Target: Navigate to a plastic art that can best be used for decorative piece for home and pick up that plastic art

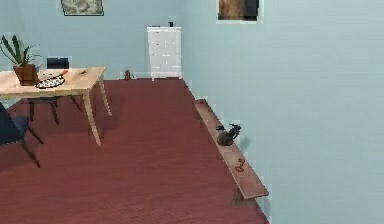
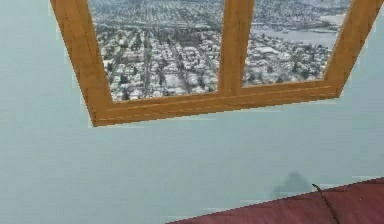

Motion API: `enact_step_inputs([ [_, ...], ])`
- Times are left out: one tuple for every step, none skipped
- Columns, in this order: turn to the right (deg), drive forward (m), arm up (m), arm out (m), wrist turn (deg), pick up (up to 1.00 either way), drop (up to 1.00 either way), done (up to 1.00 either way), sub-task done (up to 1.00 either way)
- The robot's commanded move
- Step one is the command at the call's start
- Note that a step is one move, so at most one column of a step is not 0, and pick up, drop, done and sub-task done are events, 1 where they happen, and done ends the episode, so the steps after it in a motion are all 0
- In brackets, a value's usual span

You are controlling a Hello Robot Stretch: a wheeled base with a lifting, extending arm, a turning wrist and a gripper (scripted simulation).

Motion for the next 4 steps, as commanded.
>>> enact_step_inputs([
  [-12.0,0.00,0.00,0.00,0.0,0.00,0.00,0.00,0.00],
  [0.0,0.25,0.00,0.00,0.0,0.00,0.00,0.00,0.00],
  [45.0,0.00,0.00,0.00,0.0,0.00,0.00,0.00,0.00],
  [9.0,0.00,0.00,0.00,0.0,0.00,0.00,0.00,0.00],
])
